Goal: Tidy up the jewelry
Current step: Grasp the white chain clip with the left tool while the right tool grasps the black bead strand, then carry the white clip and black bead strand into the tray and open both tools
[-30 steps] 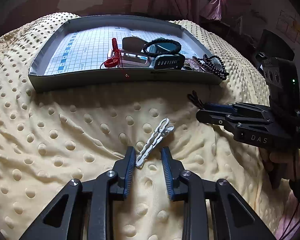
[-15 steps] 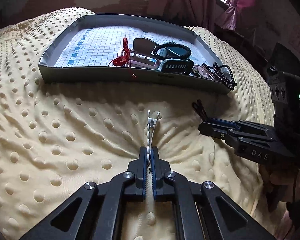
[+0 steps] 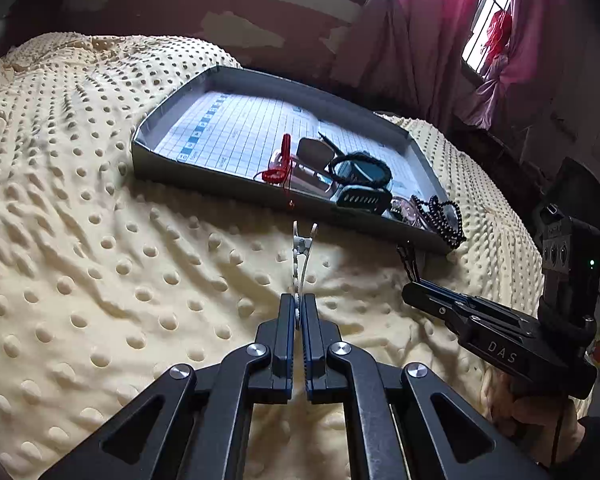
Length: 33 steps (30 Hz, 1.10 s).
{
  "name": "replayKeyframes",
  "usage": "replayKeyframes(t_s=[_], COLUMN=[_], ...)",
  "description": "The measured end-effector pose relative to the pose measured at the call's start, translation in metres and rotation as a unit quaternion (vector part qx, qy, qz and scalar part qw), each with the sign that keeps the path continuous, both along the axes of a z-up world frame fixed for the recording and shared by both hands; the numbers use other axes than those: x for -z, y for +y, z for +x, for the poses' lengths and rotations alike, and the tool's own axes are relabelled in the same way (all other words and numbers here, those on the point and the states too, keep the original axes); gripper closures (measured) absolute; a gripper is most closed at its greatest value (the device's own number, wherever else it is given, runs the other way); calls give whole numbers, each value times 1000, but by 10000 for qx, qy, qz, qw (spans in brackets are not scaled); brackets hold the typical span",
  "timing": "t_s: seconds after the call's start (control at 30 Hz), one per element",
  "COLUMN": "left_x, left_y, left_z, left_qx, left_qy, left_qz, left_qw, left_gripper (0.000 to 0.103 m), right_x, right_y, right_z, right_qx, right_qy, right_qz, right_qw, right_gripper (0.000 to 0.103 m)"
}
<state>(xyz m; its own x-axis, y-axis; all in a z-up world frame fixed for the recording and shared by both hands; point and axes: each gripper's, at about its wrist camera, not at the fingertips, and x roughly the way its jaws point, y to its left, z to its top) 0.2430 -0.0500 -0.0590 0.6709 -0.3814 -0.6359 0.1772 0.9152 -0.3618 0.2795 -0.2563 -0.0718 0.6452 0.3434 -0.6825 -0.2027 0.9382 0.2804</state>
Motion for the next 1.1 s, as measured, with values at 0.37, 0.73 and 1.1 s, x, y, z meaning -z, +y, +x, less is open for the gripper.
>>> replayKeyframes(t_s=[0.37,0.73,1.1], left_x=[-54,-29,-11], left_y=[4,19,9], left_z=[26,81,94], left_qx=[-408,-647,-545], left_qy=[-938,-648,-243], left_qz=[-380,-427,46], left_qw=[9940,9949,9982], left_gripper=[99,99,99], right_x=[-46,-45,-26], right_y=[-10,-3,-9], right_z=[11,54,60], right_qx=[581,802,866], right_qy=[-894,-840,-440], right_qz=[202,-477,-412], right_qw=[9941,9921,9944], right_gripper=[91,91,91])
